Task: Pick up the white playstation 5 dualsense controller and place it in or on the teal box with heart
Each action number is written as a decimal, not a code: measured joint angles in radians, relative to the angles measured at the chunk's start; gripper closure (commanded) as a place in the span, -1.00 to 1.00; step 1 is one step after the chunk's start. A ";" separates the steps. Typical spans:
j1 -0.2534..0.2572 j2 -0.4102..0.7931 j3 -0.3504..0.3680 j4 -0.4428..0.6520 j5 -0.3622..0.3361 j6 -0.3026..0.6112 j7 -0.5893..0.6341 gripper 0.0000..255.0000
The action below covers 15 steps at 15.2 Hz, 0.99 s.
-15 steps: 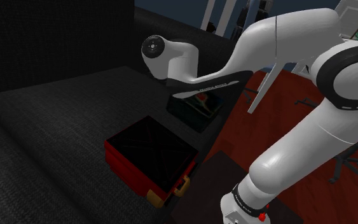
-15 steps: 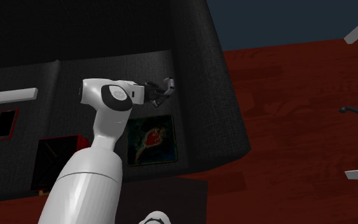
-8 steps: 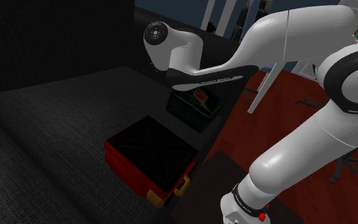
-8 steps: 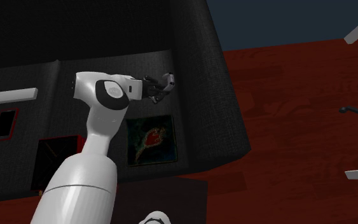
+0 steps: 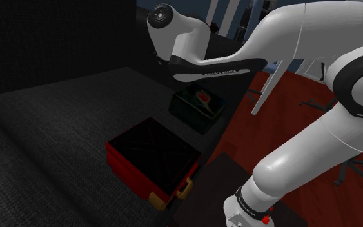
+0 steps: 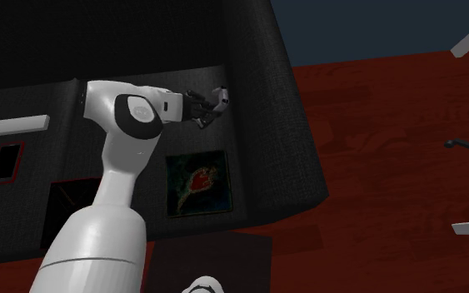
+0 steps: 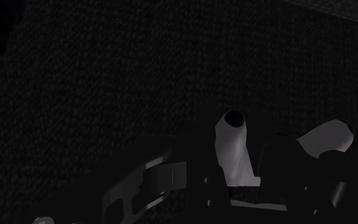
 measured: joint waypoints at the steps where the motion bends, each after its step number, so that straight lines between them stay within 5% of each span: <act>1: 0.001 -0.001 0.000 0.011 0.005 -0.009 -0.010 1.00; 11: 0.005 -0.022 -0.005 0.106 0.051 -0.078 -0.108 1.00; 15: 0.026 -0.137 -0.015 0.002 0.101 -0.070 -0.116 1.00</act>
